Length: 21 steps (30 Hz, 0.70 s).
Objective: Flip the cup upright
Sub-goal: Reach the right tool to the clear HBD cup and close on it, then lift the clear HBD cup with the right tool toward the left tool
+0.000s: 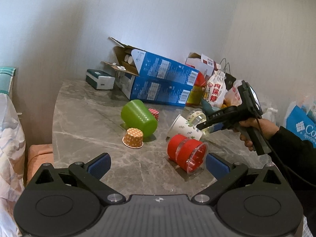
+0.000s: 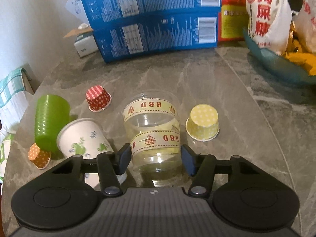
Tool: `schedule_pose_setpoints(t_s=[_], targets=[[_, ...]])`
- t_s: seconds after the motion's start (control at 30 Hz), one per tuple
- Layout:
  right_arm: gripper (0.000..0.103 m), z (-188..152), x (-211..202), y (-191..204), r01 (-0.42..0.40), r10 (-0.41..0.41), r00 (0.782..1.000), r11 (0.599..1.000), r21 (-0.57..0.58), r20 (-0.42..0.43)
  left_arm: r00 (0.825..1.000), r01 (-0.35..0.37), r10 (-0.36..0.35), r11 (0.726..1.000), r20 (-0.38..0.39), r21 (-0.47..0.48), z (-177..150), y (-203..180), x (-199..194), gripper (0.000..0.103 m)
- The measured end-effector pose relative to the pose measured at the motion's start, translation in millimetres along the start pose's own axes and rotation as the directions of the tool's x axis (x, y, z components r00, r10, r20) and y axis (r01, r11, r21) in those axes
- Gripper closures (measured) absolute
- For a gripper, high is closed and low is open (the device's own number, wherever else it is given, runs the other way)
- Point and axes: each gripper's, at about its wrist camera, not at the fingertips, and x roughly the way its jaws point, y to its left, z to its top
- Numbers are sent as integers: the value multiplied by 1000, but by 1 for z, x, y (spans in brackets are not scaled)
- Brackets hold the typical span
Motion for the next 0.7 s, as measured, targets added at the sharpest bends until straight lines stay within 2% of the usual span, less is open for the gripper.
schedule_pose_setpoints(t_s=[0.1,0.23,0.33,0.43,0.57,0.7], targets=[[48,0,-14,7,10,-9,999,1000,-6,36,1000,-1,1,1000,17,-14,-1,3,-9,0],[48,-7,-58,27,25,-22,990,1000,-19,142,1000,7,-6,1000,31,-27,-3,9,-22,0],[48,-26,-102,53,-4,10,976,1000,-30,218,999,13,-10,998,43,-58,-3,16,-32,0],[48,-60,-141,92,-44,60,965,997,-68,256,999,18,-14,996,53,-85,-5,22,-42,0],[48,-120,-161,132,-129,140,960,990,-60,244,999,28,-23,993,44,-115,-11,29,-50,0],[47,-162,-135,146,-222,213,962,974,40,171,999,32,-27,991,38,-133,-17,36,-55,0]])
